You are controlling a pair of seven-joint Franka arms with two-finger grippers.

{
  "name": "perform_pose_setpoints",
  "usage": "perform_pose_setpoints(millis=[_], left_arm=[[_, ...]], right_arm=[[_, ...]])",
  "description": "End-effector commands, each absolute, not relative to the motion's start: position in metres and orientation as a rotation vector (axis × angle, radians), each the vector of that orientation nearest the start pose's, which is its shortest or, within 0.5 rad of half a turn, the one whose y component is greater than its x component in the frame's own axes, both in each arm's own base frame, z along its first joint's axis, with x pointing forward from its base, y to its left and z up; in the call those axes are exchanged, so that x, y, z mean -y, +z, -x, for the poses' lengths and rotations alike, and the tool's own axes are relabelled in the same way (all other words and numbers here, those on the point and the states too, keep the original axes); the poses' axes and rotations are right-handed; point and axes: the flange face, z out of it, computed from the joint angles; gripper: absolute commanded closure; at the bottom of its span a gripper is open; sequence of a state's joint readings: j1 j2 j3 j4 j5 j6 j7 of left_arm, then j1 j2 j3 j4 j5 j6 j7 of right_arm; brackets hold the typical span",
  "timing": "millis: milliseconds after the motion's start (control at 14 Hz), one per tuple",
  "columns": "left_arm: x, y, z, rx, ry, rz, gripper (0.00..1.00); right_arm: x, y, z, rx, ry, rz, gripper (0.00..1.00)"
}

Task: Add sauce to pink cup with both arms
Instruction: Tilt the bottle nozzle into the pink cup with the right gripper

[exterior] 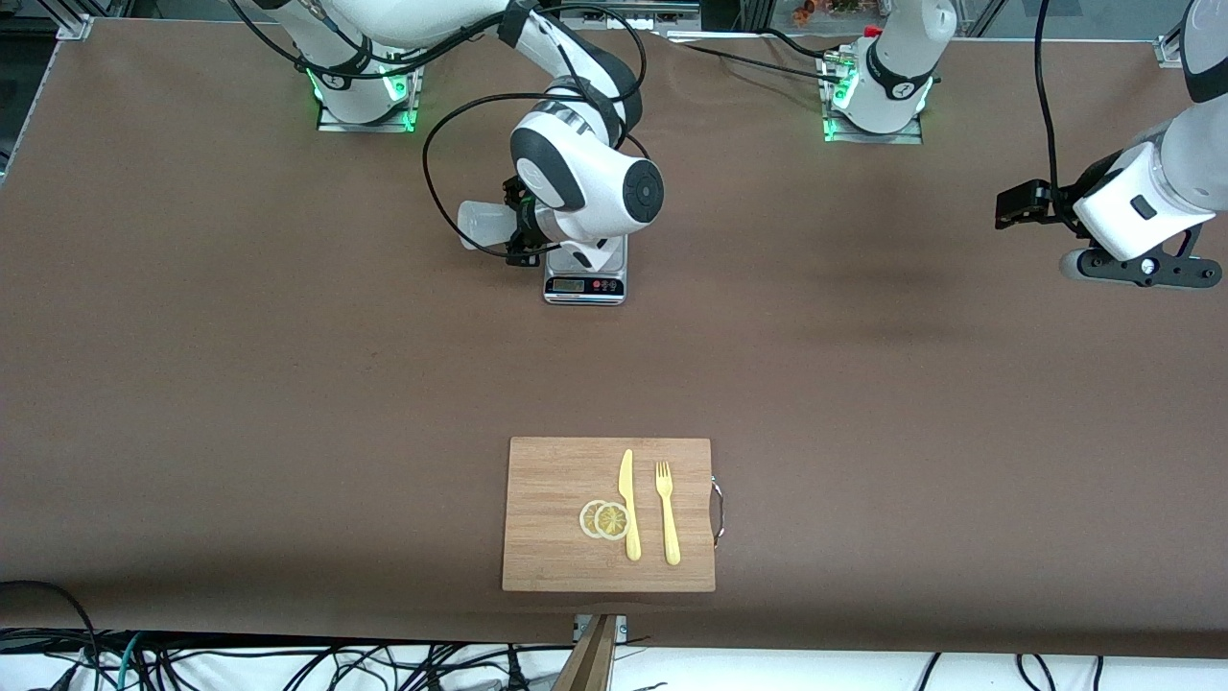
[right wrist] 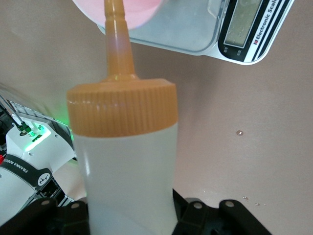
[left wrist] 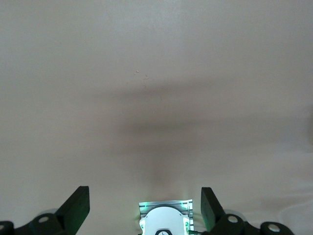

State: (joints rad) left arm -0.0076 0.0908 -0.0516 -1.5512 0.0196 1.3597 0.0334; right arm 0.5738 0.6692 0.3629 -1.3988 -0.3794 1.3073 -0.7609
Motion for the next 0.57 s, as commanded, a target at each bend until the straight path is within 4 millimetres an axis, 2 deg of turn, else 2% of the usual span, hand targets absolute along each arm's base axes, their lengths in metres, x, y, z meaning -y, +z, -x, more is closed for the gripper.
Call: perform_pose_setpoints(millis=[0,143,358,501], left_arm=[[0.027,0.573,-0.558,-0.184,0.427,3.086,0.0],[0.026,0.573,-0.558,-0.182,0.427,3.086,0.0],[0.026,0.573,-0.558,-0.182,0.427,3.086,0.0],[0.026,0.573,-0.558,-0.182,0.427,3.086,0.0]], right_arm=[[-0.438,0.307,-0.456,-2.166,-1.025,-1.754,1.0],[-0.418,0.308,-0.476,-2.256,-1.045,-1.828,1.0],[-0.375,0.315,-0.514,-2.395,-1.039,-1.926,1.0],[-0.344,0.326,-0.542,-2.499,-0.942,-2.022,1.0]])
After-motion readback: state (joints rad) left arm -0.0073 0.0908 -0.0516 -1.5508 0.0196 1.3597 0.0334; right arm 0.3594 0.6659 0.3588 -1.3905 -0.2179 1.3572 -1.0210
